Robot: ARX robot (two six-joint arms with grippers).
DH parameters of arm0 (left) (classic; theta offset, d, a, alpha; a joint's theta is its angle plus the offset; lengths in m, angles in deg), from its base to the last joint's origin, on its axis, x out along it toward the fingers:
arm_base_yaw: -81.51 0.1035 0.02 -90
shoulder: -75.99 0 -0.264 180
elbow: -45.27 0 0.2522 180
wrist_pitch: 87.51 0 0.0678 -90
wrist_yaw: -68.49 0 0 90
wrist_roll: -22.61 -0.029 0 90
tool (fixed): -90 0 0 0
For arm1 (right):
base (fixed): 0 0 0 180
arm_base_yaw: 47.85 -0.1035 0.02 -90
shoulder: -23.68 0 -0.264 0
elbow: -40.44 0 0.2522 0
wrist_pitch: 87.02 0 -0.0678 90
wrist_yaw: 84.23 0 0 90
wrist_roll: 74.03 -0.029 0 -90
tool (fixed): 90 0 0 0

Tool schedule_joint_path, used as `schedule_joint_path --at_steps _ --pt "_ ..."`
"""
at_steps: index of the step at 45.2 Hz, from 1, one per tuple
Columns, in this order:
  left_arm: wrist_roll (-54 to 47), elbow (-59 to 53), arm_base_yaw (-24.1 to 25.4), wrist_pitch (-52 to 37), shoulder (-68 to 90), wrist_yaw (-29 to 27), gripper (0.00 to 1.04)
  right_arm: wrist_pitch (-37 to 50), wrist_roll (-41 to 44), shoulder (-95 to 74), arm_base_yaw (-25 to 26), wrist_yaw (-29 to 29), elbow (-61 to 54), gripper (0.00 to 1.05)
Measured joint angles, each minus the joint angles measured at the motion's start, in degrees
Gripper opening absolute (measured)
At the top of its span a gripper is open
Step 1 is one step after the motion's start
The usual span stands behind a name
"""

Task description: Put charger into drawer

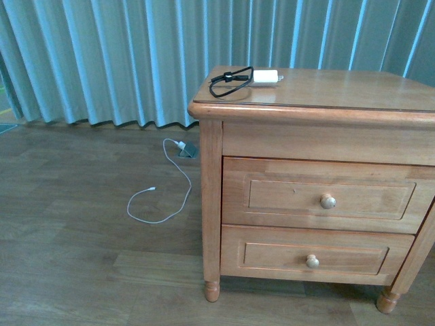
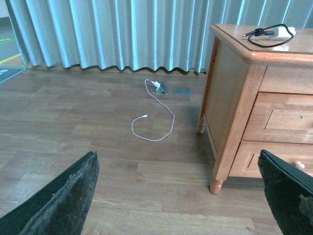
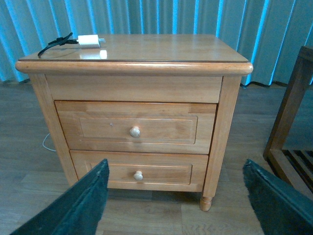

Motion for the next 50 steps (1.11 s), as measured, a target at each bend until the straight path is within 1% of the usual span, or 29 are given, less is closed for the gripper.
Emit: schedule_joint_path --at_steps 3,4,5,8,43,44,45,46,48,50 --pt "0.0 0.0 0.0 0.0 0.0 0.0 0.99 0.0 0.0 0.0 0.0 0.0 0.0 0.96" --pt "0.0 0.0 0.0 0.0 0.0 0.0 0.99 0.0 0.0 0.0 0.0 0.0 0.0 0.98" --pt "0.0 0.0 0.0 0.0 0.0 0.0 0.99 0.0 0.0 0.0 0.0 0.0 0.0 0.98" --pt "0.0 0.0 0.0 0.0 0.0 0.0 0.99 0.0 0.0 0.0 0.0 0.0 0.0 0.96" --pt "0.0 0.0 0.0 0.0 0.0 0.0 0.99 0.0 0.0 0.0 0.0 0.0 0.0 0.96" --pt "0.0 0.0 0.0 0.0 0.0 0.0 0.99 -0.8 0.3 -0.3 -0.4 -1.0 0.2 0.96" --pt "0.0 0.0 0.0 0.0 0.0 0.0 0.99 -4.1 1.1 -1.3 -0.9 -3.5 1.3 0.96" --pt "0.0 0.0 0.0 0.0 0.0 0.0 0.99 -6.4 1.3 -2.5 -1.2 -4.4 2.1 0.96" --pt "0.0 0.0 0.0 0.0 0.0 0.0 0.99 -9.9 1.2 -4.9 -1.1 -4.5 3.4 0.96" --pt "0.0 0.0 0.0 0.0 0.0 0.0 0.99 -11.2 1.0 -6.8 -1.0 -4.1 3.9 0.96"
